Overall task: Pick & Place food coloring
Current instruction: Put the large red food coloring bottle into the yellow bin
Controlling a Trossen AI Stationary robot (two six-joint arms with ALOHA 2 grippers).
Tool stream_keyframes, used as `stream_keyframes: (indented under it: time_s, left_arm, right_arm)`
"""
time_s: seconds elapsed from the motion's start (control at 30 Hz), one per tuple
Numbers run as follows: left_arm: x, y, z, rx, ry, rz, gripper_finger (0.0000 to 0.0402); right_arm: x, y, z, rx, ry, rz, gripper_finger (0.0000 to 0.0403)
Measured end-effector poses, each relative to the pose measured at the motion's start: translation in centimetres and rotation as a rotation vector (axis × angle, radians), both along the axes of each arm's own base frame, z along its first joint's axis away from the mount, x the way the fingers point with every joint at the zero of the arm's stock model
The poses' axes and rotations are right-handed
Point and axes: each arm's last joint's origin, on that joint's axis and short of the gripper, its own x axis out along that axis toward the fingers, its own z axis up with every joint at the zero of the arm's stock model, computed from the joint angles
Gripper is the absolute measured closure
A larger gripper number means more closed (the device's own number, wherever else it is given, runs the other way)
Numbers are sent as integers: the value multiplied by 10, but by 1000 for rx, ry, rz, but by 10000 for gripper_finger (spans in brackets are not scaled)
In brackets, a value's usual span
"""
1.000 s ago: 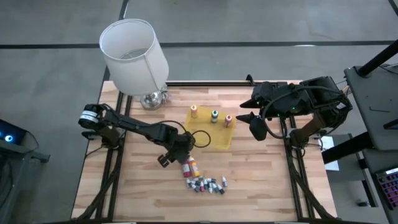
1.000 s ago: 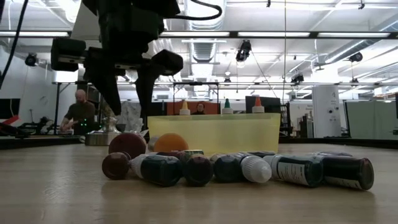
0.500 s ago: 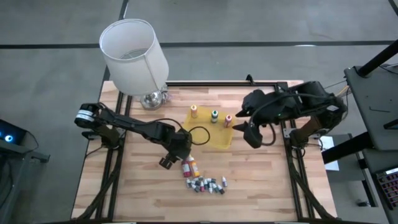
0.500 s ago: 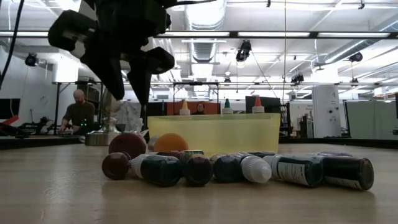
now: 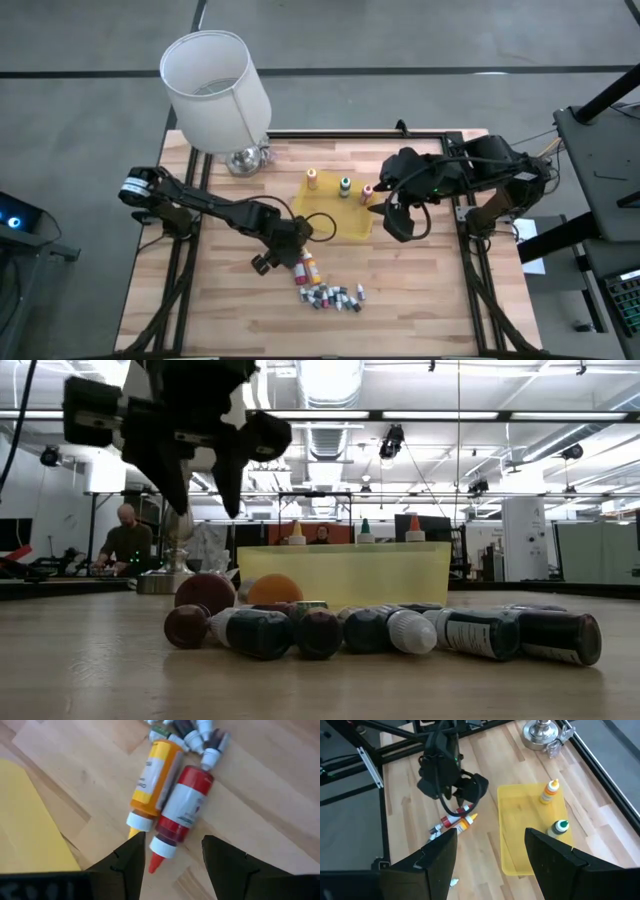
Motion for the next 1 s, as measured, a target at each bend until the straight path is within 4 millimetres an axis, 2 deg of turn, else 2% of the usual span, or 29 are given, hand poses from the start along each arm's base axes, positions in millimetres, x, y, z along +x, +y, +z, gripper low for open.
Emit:
stream_keyframes:
  time_s: [0.5,0.67,1.0]
  left_arm:
    - [12,-2,-28,35,67,-41,234]
    - [16,-1,-40,82,83,-113,234]
    - [22,1,-60,167,120,-140,234]
  right_arm:
    - [-1,0,1,19,-7,-19,179]
    - [-1,0,1,19,-8,-20,179]
    - [-1,0,1,37,-10,-38,179]
